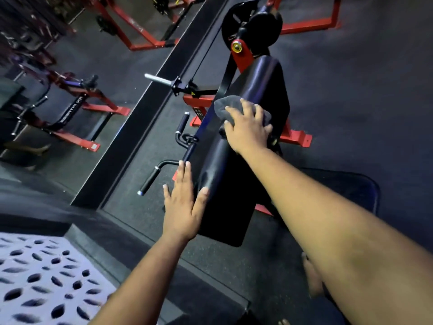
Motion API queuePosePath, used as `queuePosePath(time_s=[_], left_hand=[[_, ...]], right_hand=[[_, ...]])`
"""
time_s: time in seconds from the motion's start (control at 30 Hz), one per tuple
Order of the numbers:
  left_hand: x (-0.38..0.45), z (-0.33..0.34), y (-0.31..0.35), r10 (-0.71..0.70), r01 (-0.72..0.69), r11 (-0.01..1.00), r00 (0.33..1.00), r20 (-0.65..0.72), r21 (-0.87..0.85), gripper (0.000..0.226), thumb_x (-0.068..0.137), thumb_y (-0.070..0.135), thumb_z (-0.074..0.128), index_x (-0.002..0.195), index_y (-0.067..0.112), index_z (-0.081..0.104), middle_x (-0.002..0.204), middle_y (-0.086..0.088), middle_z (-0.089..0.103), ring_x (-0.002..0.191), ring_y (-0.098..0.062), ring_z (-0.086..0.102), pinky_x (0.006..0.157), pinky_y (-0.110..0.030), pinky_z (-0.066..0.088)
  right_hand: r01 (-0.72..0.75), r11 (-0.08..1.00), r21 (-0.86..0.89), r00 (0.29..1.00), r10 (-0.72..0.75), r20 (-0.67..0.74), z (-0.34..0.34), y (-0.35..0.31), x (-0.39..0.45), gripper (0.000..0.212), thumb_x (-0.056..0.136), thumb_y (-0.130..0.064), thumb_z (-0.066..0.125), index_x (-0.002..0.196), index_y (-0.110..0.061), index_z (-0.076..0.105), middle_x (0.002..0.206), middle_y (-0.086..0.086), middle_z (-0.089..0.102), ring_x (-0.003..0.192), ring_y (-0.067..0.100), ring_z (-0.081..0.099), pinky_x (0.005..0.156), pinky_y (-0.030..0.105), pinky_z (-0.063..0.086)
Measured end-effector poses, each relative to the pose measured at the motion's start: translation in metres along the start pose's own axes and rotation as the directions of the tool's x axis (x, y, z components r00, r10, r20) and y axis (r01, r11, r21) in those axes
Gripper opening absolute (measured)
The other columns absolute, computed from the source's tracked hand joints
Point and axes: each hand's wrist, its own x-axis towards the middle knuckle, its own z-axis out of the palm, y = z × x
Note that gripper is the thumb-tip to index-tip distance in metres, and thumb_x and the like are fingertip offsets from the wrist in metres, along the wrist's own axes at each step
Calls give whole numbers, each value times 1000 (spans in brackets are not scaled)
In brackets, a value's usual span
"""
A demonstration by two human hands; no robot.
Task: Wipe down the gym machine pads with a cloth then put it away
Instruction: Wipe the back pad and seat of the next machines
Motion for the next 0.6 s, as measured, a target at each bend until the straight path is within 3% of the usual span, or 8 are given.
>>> queuePosePath(time_s=[0.13, 0.2, 0.27, 0.33, 0.43, 0.5, 0.6], left_hand=[[-19, -4, -21, -60, 56, 983, 998, -20, -176, 95, 86, 88, 10, 161, 32, -4, 166, 23, -9, 153, 6, -8, 126, -54, -7], [-22, -7, -24, -62, 43, 958, 996, -57, -285, 91, 86, 89, 12, 157, 35, -6, 162, 28, -7, 152, 8, -6, 127, -55, -4], [-22, -10, -21, -17, -14, 948, 995, -95, -317, 86, 89, 86, 15, 156, 35, -4, 166, 23, -3, 154, 4, -1, 127, -57, 1], [-21, -13, -16, 68, -83, 977, 994, -84, -195, 84, 93, 80, 16, 160, 32, -1, 170, 13, -2, 156, -2, -1, 126, -59, 2], [-18, -4, -14, 283, -279, 936, 959, 14, 216, 85, 96, 75, 17, 164, 26, 5, 172, 4, -4, 158, -12, -3, 123, -64, -2], [-17, 1, -13, 356, -360, 857, 931, 80, 370, 89, 94, 79, 18, 164, 26, 8, 172, -1, -1, 159, -17, 1, 122, -67, -1], [-12, 7, -12, 310, -342, 819, 939, 146, 461, 99, 86, 87, 20, 164, 28, 5, 172, -3, -1, 159, -20, 1, 123, -66, 4]], right_hand=[[208, 972, -106, 977, -211, -20, 18, -25, -97, 39, 88, -48, 53, 126, -46, 64, 153, -16, 45, 148, 21, 28, 107, 68, 28], [287, 956, -55, 953, -291, -87, 30, -25, -149, 40, 86, -51, 53, 123, -46, 66, 149, -17, 49, 146, 20, 33, 106, 64, 30], [336, 940, 52, 936, -327, -133, 46, -16, -192, 41, 88, -52, 53, 129, -46, 61, 154, -16, 45, 149, 20, 30, 106, 61, 29], [366, 923, 118, 921, -341, -188, 65, -1, -222, 47, 91, -49, 54, 138, -45, 52, 161, -11, 37, 152, 22, 26, 108, 60, 30], [331, 922, 201, 913, -260, -313, 98, 28, -240, 54, 98, -48, 50, 150, -38, 39, 166, 4, 28, 154, 30, 24, 115, 58, 30], [243, 918, 314, 935, -135, -327, 120, 46, -243, 55, 104, -54, 39, 156, -37, 32, 167, 10, 24, 155, 32, 22, 121, 56, 23], [11, 861, 509, 959, 135, -249, 151, 78, -238, 58, 103, -51, 37, 157, -54, 17, 170, 4, 16, 156, 27, 18, 122, 56, 25]])
